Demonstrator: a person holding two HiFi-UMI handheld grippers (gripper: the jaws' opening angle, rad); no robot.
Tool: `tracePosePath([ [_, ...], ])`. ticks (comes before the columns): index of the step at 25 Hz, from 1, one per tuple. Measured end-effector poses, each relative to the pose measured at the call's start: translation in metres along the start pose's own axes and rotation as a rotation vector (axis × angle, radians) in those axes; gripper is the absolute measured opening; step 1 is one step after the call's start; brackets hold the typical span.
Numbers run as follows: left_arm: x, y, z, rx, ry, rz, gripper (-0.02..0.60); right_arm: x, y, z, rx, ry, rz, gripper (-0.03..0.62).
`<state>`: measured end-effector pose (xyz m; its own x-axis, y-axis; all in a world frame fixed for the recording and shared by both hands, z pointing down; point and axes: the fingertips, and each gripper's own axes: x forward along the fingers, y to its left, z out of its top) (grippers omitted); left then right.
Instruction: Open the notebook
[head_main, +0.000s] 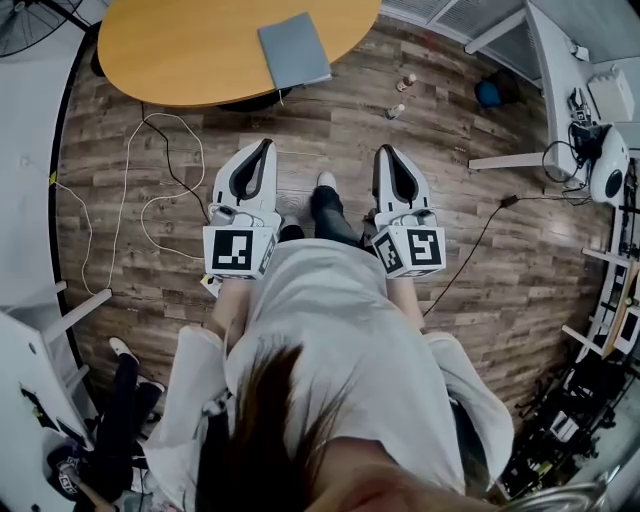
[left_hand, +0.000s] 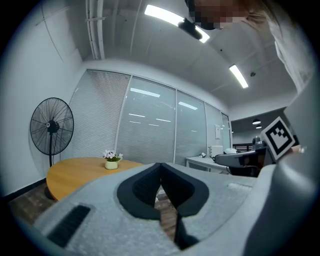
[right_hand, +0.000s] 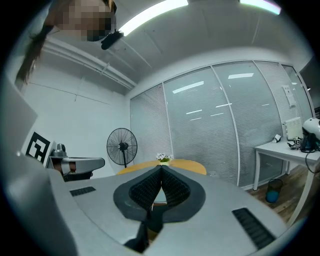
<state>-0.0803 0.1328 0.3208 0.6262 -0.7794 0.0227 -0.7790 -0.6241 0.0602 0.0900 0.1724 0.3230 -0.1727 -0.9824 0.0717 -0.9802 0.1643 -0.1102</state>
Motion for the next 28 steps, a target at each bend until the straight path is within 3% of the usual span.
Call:
tracePosePath([
  [15, 0.121, 0.008, 0.012, 0.026, -0.030, 0.123, 0.017, 0.112, -0.092, 0.022, -0.004, 0.011, 0.142, 0.000],
  [24, 0.150, 0.029, 0.011, 0.046, -0.031, 0.256, 0.017, 0.140, -0.133, 0.022, -0.002, 0.025, 0.182, 0.000],
  [28, 0.151, 0.040, 0.011, 0.050, -0.018, 0.274, 0.017, 0.143, -0.139, 0.018, 0.011, 0.034, 0.170, 0.000],
])
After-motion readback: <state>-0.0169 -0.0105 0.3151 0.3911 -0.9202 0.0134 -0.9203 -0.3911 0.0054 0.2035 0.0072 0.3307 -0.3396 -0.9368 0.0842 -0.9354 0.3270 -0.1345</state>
